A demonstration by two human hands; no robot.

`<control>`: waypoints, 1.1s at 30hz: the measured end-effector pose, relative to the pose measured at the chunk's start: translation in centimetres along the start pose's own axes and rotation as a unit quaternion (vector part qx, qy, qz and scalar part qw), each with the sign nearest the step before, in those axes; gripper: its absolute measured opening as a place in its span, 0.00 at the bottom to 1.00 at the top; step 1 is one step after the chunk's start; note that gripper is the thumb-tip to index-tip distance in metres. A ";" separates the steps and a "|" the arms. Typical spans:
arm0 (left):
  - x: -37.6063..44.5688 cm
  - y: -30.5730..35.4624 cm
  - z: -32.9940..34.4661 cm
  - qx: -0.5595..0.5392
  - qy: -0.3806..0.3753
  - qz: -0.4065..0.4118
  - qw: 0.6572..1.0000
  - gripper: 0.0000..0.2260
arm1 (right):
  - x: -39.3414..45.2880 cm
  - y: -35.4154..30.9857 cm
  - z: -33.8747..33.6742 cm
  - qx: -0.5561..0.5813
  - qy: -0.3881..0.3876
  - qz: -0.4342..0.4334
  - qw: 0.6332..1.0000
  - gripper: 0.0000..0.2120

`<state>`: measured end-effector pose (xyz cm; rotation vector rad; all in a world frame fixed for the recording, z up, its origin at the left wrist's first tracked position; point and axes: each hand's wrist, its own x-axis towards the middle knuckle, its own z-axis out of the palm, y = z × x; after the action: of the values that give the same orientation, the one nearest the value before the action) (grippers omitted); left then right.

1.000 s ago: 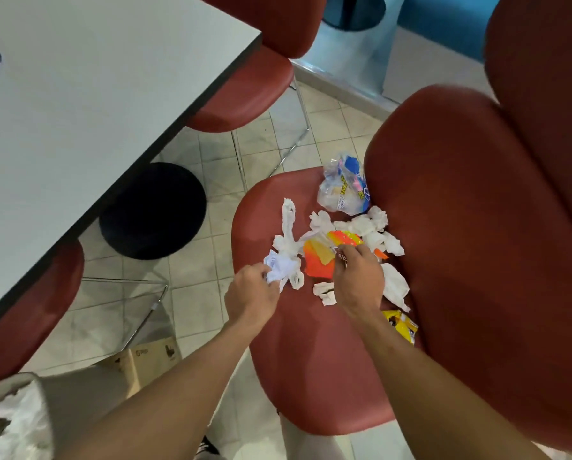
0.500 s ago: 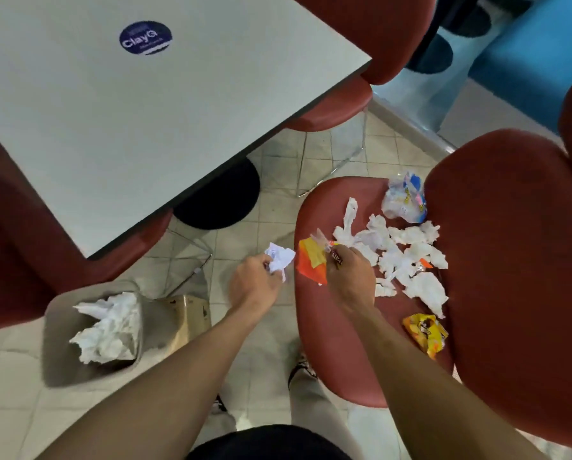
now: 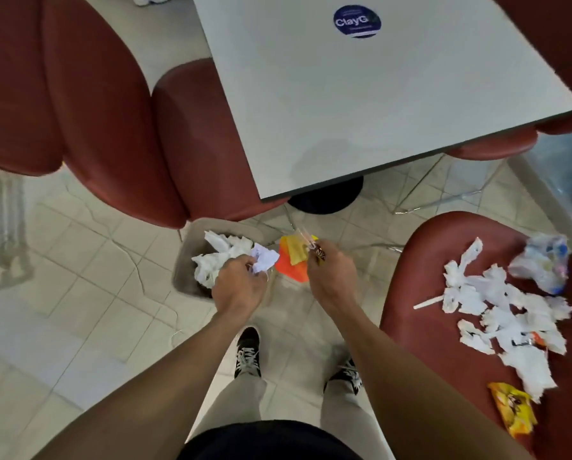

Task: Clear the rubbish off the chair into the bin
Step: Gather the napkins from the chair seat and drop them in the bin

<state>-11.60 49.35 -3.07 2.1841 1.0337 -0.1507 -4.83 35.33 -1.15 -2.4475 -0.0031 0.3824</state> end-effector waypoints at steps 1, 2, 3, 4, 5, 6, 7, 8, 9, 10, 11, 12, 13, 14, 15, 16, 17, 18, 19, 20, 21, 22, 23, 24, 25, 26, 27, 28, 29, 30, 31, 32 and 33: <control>0.3 -0.8 -0.7 -0.008 0.007 -0.009 1.000 0.13 | 0.0 -0.9 0.8 0.004 -0.004 -0.006 1.000 0.10; 1.1 -2.5 -2.0 -0.020 0.018 -0.022 0.999 0.13 | -0.1 -2.5 2.4 0.002 -0.013 -0.018 1.000 0.10; 1.3 -3.0 -2.5 -0.026 0.022 -0.023 0.999 0.13 | -0.2 -3.2 3.1 -0.002 -0.017 -0.022 1.000 0.09; 1.6 -3.7 -3.1 -0.027 0.028 -0.029 0.999 0.13 | -0.2 -4.0 3.8 -0.002 -0.023 -0.028 0.999 0.09; 2.1 -4.5 -3.8 -0.027 0.035 -0.039 0.998 0.13 | -0.3 -5.0 4.8 -0.002 -0.031 -0.033 0.999 0.09; 2.6 -5.4 -4.4 -0.027 0.042 -0.048 0.998 0.13 | -0.3 -5.8 5.8 -0.001 -0.034 -0.039 0.999 0.10; 3.1 -6.2 -4.9 -0.029 0.048 -0.054 0.997 0.12 | -0.3 -6.6 6.7 0.000 -0.036 -0.042 0.998 0.10; 3.6 -7.0 -5.2 -0.034 0.053 -0.061 0.996 0.12 | -0.3 -7.2 7.7 0.002 -0.035 -0.047 0.998 0.11; 4.1 -7.8 -5.5 -0.040 0.057 -0.067 0.995 0.11 | -0.3 -7.8 8.5 0.003 -0.038 -0.048 0.998 0.10; 4.6 -8.5 -5.8 -0.048 0.062 -0.071 0.994 0.11 | -0.2 -8.3 9.4 0.005 -0.043 -0.047 0.998 0.10; 5.1 -9.2 -6.0 -0.054 0.068 -0.075 0.993 0.10 | -0.1 -8.7 10.5 0.014 -0.053 -0.038 0.998 0.09; 5.5 -9.8 -6.1 -0.061 0.074 -0.076 0.992 0.09 | 0.0 -8.9 11.5 0.031 -0.062 -0.026 0.997 0.09; 6.0 -10.4 -6.0 -0.066 0.078 -0.077 0.992 0.09 | 0.2 -9.0 12.6 0.050 -0.070 -0.011 0.996 0.08; 6.5 -11.0 -5.9 -0.070 0.078 -0.078 0.992 0.08 | 0.4 -9.0 13.7 0.065 -0.075 0.004 0.995 0.09; 7.0 -11.5 -5.6 -0.070 0.075 -0.076 0.992 0.08 | 0.6 -8.8 14.8 0.073 -0.082 0.019 0.994 0.11; 7.5 -11.8 -5.3 -0.066 0.069 -0.071 0.993 0.09 | 0.8 -8.5 15.8 0.071 -0.091 0.035 0.993 0.13; 8.2 -12.2 -4.9 -0.061 0.059 -0.065 0.994 0.10 | 1.1 -8.1 16.6 0.059 -0.103 0.053 0.991 0.17; 8.7 -12.5 -4.4 -0.058 0.046 -0.058 0.996 0.11 | 1.3 -7.7 17.2 0.042 -0.116 0.073 0.990 0.20; 9.3 -12.6 -4.0 -0.057 0.033 -0.051 0.997 0.12 | 1.5 -7.3 17.6 0.025 -0.127 0.092 0.987 0.24; 9.8 -12.9 -3.4 -0.055 0.017 -0.046 0.997 0.13 | 1.7 -6.6 18.2 0.007 -0.135 0.108 0.985 0.25; 10.3 -13.1 -2.8 -0.055 0.002 -0.038 0.998 0.13 | 1.8 -6.1 18.5 -0.007 -0.138 0.113 0.984 0.25; 10.5 -13.2 -2.4 -0.050 -0.012 -0.029 0.998 0.14 | 1.8 -5.7 18.7 -0.016 -0.137 0.111 0.984 0.24; 10.7 -13.3 -2.1 -0.042 -0.024 -0.020 0.999 0.13 | 1.8 -5.3 18.8 -0.022 -0.135 0.107 0.985 0.21; 10.8 -13.3 -1.9 -0.032 -0.031 -0.016 0.999 0.12 | 1.8 -5.0 18.8 -0.027 -0.132 0.104 0.985 0.19; 10.7 -13.2 -1.8 -0.024 -0.034 -0.018 0.999 0.11 | 1.8 -4.9 18.7 -0.031 -0.132 0.099 0.986 0.18; 10.6 -13.0 -1.9 -0.016 -0.033 -0.024 0.999 0.11 | 1.8 -4.7 18.4 -0.036 -0.134 0.095 0.986 0.18; 10.5 -12.8 -2.1 -0.008 -0.031 -0.028 0.999 0.12 | 1.8 -4.6 18.0 -0.039 -0.137 0.090 0.986 0.18; 10.4 -12.6 -2.2 0.000 -0.028 -0.031 0.999 0.12 | 1.9 -4.5 17.7 -0.042 -0.139 0.085 0.986 0.19; 10.3 -12.4 -2.3 0.007 -0.026 -0.030 0.999 0.13 | 1.9 -4.5 17.3 -0.043 -0.139 0.079 0.986 0.19; 10.1 -12.2 -2.5 0.012 -0.026 -0.028 0.999 0.14 | 1.9 -4.3 17.0 -0.038 -0.137 0.077 0.987 0.20; 10.0 -11.9 -2.6 0.017 -0.028 -0.024 0.999 0.14 | 1.8 -4.2 16.6 -0.027 -0.136 0.082 0.987 0.20; 9.9 -11.6 -2.6 0.021 -0.032 -0.021 0.999 0.14 | 1.7 -4.0 16.2 -0.013 -0.134 0.091 0.987 0.20; 9.9 -11.2 -2.6 0.022 -0.037 -0.016 0.999 0.13 | 1.6 -3.8 15.7 -0.001 -0.135 0.099 0.986 0.20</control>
<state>-13.49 62.14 -11.02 2.1852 1.0336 -0.2694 -7.21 48.02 -10.97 -2.3857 0.1262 0.7998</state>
